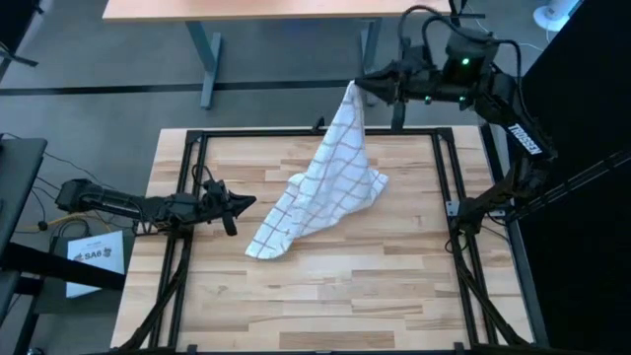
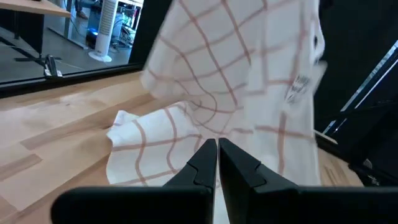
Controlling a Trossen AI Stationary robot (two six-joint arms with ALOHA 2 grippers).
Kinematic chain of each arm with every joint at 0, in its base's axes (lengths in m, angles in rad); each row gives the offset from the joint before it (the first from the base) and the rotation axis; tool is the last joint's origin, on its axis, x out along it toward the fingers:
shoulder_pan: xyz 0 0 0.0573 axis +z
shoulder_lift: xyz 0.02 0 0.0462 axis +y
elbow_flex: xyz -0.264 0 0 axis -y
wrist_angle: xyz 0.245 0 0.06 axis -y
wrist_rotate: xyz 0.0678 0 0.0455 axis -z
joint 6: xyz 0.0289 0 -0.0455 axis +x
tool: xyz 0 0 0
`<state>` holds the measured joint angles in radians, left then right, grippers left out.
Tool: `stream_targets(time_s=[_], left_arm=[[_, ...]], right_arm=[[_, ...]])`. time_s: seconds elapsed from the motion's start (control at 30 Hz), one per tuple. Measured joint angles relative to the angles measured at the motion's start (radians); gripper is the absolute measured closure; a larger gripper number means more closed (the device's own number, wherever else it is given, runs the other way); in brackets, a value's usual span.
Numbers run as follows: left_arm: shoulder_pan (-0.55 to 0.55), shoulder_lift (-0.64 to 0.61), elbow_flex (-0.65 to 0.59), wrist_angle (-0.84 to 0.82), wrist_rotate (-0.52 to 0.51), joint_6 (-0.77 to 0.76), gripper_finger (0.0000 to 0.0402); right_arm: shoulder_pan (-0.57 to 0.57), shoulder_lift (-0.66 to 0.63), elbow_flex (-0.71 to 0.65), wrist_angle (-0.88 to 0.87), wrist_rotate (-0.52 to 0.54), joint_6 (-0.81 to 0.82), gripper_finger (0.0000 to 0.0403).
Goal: Roll towel
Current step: Fold the white patterned towel
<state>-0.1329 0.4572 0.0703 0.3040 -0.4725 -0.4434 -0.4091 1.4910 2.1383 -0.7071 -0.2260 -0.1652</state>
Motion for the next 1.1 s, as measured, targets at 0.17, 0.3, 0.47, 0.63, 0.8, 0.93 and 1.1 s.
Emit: stream_targets(time_s=[0.17,0.3,0.47,0.63,0.8,0.93,1.1], left_arm=[[0.000,0.102,0.076,-0.042,0.023,0.067,0.0400],[0.001,0.193,0.160,-0.087,0.023,0.154,0.0400],[0.026,0.287,0.222,-0.113,0.023,0.163,0.0400],[0.047,0.353,0.230,-0.120,0.023,0.114,0.0400],[0.047,0.383,0.230,-0.132,0.056,0.080,0.0400],[0.047,0.380,0.230,-0.133,0.072,0.080,0.0400],[0.047,0.365,0.230,-0.142,0.132,0.061,0.0400]], right_arm=[[0.000,0.001,0.034,0.000,-0.004,-0.007,0.0403],[0.015,0.007,0.036,-0.024,-0.012,-0.017,0.0403],[0.050,0.032,0.033,-0.148,-0.016,-0.027,0.0403],[0.061,0.078,0.036,-0.416,0.113,-0.020,0.0403],[0.012,0.189,0.032,-0.619,0.367,0.046,0.0399],[-0.063,0.284,0.034,-0.669,0.397,0.005,0.0373],[-0.157,0.428,0.032,-0.871,0.382,-0.055,0.0319]])
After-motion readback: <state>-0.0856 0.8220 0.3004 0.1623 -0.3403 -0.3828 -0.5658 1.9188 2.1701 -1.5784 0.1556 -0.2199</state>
